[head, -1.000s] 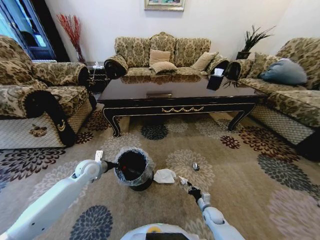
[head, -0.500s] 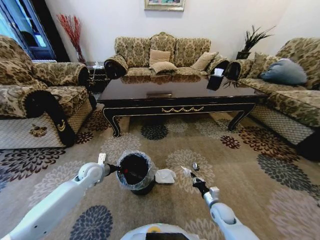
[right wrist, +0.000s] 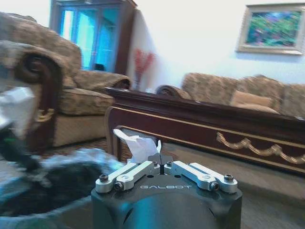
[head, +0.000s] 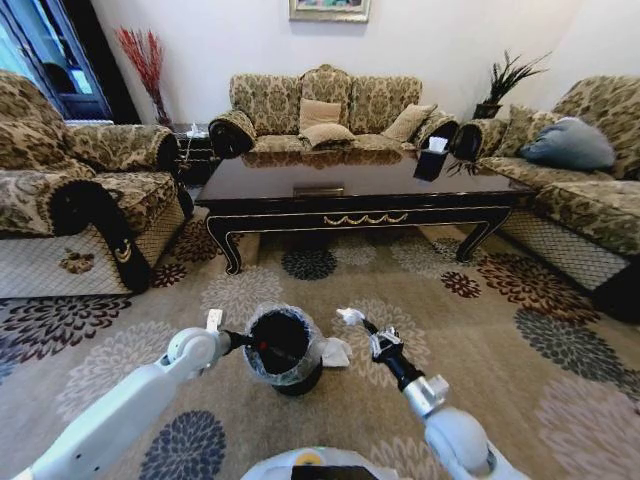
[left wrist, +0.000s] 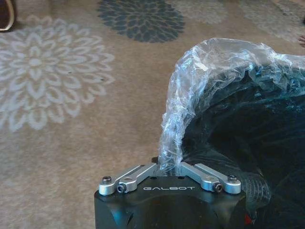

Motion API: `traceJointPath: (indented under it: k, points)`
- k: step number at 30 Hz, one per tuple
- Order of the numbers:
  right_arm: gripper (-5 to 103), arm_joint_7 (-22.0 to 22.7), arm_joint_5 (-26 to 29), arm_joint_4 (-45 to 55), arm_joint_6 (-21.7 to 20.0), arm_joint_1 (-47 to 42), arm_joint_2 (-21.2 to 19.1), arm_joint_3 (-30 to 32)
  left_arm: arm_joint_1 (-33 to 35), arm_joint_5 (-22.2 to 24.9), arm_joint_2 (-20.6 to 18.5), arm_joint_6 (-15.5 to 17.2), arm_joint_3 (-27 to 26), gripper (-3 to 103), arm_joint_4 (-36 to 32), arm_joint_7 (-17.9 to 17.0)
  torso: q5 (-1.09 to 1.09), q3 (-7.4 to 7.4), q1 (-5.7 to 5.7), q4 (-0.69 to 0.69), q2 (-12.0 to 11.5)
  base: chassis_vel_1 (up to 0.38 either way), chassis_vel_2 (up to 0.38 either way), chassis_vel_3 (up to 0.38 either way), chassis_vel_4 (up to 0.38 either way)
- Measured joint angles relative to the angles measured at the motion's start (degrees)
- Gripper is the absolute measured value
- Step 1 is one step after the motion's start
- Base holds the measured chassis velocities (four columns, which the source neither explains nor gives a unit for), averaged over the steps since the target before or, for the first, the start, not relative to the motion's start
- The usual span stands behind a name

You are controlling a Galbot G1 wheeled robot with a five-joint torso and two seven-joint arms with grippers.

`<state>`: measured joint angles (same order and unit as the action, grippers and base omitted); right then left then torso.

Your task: Move to the front of the table and pick up the trash from the floor, then place it into the trash bin.

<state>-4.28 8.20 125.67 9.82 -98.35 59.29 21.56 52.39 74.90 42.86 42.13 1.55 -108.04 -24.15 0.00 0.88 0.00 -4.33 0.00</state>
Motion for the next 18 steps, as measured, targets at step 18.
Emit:
traceJointPath:
  k: [18]
  points:
    - [0,-2.0,-10.2,1.5,2.2,-2.7,1.6,-5.6,-0.7,1.1,0.4,0.0,5.2,0,-4.6,-2.8,0.00,0.00,0.00,0.02,0.0,0.000,0.000,0.000,0.000]
